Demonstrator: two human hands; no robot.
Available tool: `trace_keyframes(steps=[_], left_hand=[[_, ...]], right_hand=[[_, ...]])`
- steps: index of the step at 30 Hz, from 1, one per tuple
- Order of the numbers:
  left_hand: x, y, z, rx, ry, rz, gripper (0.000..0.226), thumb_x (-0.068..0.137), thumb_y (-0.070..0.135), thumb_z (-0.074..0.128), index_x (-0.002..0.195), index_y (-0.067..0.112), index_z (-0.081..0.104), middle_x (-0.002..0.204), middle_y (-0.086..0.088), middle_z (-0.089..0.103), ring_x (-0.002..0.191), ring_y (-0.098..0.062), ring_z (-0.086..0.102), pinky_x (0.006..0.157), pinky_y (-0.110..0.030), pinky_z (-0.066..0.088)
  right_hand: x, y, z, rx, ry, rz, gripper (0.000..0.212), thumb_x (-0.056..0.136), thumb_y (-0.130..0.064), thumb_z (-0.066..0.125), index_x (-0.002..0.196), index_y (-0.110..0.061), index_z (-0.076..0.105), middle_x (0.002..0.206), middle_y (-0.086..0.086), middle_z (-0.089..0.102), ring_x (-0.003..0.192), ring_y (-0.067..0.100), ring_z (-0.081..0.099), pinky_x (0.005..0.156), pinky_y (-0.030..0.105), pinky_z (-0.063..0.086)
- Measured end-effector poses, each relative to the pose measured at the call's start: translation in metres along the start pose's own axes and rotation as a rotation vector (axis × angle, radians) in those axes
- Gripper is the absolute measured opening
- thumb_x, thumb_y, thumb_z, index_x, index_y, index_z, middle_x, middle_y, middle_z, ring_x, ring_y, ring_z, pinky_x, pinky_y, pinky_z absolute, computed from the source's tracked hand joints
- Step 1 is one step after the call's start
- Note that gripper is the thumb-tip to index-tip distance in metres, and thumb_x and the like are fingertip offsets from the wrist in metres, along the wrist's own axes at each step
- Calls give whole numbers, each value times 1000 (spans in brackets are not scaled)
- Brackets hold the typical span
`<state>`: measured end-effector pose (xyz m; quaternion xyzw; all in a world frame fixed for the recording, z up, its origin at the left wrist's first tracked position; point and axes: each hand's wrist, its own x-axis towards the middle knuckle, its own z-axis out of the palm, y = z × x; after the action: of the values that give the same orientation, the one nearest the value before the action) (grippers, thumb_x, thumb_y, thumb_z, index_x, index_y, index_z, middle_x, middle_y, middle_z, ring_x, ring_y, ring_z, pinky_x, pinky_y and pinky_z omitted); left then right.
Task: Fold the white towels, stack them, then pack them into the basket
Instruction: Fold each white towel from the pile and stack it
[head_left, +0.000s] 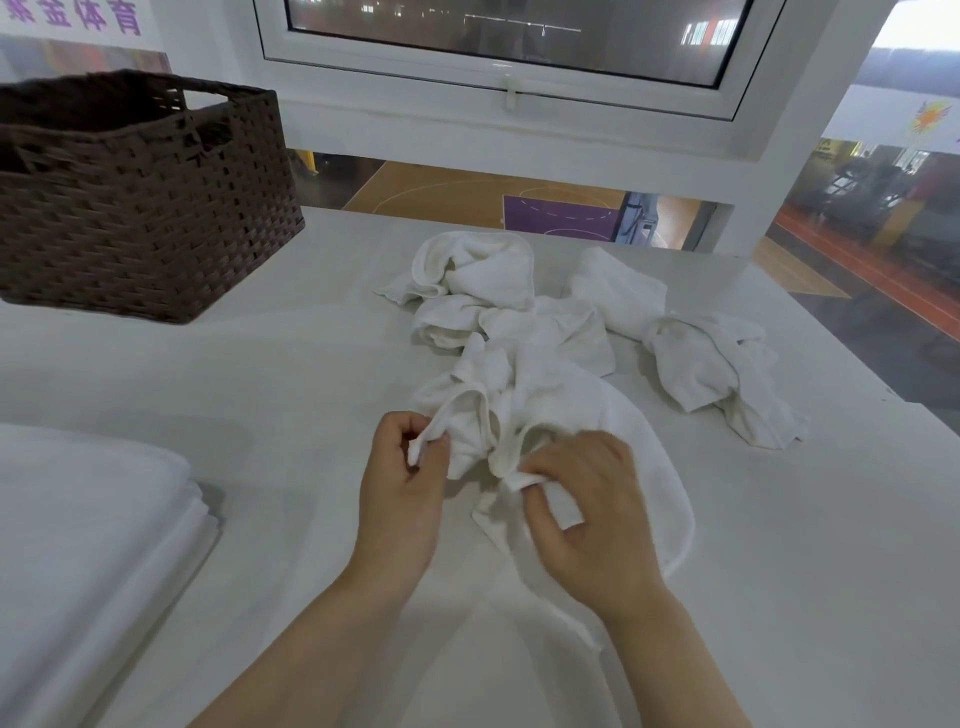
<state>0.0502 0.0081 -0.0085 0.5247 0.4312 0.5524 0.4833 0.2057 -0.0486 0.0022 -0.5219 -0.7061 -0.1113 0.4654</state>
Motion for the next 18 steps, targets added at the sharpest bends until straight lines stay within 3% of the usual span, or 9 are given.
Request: trace_keyframes(steps=[4, 7, 11, 16, 18], left_hand=[[-6, 3, 5, -76, -177, -27, 5, 88, 26, 66, 89, 24, 61, 85, -8, 62, 76, -22, 59, 74, -48, 51], [-6, 8, 3, -32, -269, -6, 12, 96, 17, 62, 96, 27, 68, 91, -3, 70, 86, -29, 66, 83, -53, 53], [-9, 11, -1, 81, -404, 80, 23, 103, 20, 51, 112, 29, 70, 103, 3, 72, 99, -21, 67, 90, -48, 53], [-7, 3, -10, 256, -467, 190, 33, 103, 43, 36, 120, 38, 62, 94, -5, 71, 87, -30, 67, 80, -54, 51], [-4, 1, -14, 352, -501, 236, 37, 101, 49, 31, 121, 39, 61, 92, -2, 71, 85, -23, 68, 77, -49, 51]], right_hand=[[-4, -12, 16, 9, -99, -39, 10, 87, -16, 64, 88, -22, 72, 83, -14, 65, 79, 8, 59, 88, 29, 41], [-3, -8, 15, 27, -45, 78, 11, 92, -28, 61, 91, -26, 72, 86, -18, 66, 82, 3, 58, 87, 25, 38], [-2, -8, 12, 85, -1, 215, 5, 92, -35, 58, 96, -35, 62, 93, -20, 63, 90, -5, 54, 87, 19, 36], [-3, -2, 7, 16, -108, 87, 14, 95, -31, 55, 92, -27, 69, 87, -17, 63, 83, 5, 56, 84, 27, 39], [-3, -1, 7, -30, -122, 38, 14, 93, -27, 58, 91, -25, 72, 86, -16, 62, 80, 8, 55, 82, 26, 38]])
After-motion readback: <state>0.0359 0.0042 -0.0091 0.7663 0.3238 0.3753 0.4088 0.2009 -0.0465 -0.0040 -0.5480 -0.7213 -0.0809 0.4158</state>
